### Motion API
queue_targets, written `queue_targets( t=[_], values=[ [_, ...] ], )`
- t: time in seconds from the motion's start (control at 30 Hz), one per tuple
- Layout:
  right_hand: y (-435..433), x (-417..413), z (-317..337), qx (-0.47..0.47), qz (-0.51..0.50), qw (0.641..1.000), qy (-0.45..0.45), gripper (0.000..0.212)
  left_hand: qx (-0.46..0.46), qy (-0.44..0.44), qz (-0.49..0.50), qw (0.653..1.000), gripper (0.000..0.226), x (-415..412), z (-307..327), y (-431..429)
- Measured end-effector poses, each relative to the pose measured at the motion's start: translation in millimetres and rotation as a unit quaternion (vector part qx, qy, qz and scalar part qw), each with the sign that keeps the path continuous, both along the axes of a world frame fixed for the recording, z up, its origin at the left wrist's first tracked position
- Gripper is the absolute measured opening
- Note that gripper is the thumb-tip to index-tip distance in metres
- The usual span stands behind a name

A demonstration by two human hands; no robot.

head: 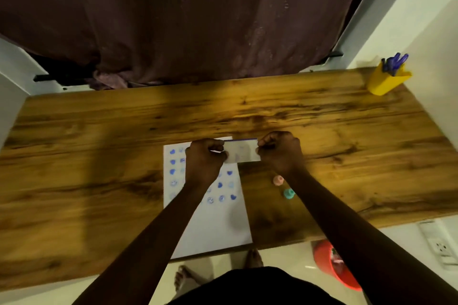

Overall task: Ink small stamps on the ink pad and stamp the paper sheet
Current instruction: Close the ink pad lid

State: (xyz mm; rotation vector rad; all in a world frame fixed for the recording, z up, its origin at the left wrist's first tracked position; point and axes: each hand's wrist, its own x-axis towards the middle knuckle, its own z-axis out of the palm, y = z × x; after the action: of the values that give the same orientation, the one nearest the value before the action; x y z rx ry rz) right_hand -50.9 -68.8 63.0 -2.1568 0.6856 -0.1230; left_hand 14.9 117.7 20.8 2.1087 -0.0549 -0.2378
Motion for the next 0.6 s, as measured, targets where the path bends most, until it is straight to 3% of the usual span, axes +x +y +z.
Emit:
queue_targets(
  t=[0.27, 0.6],
  values=[
    [-70.3, -0.5, -23.5, -0.012, -0.006, 0.999, 0.048, 0.013, 0.002, 0.043, -0.015, 0.999, 0.025, -5.6, -21.3, -73.5],
    [-96.3, -1.0, -46.1, -0.019, 0.005, 0.996, 0.086, 0.012, 0.041, 0.027, -0.017, 0.999, 0.022, -14.7, -37.8, -101.3]
  ],
)
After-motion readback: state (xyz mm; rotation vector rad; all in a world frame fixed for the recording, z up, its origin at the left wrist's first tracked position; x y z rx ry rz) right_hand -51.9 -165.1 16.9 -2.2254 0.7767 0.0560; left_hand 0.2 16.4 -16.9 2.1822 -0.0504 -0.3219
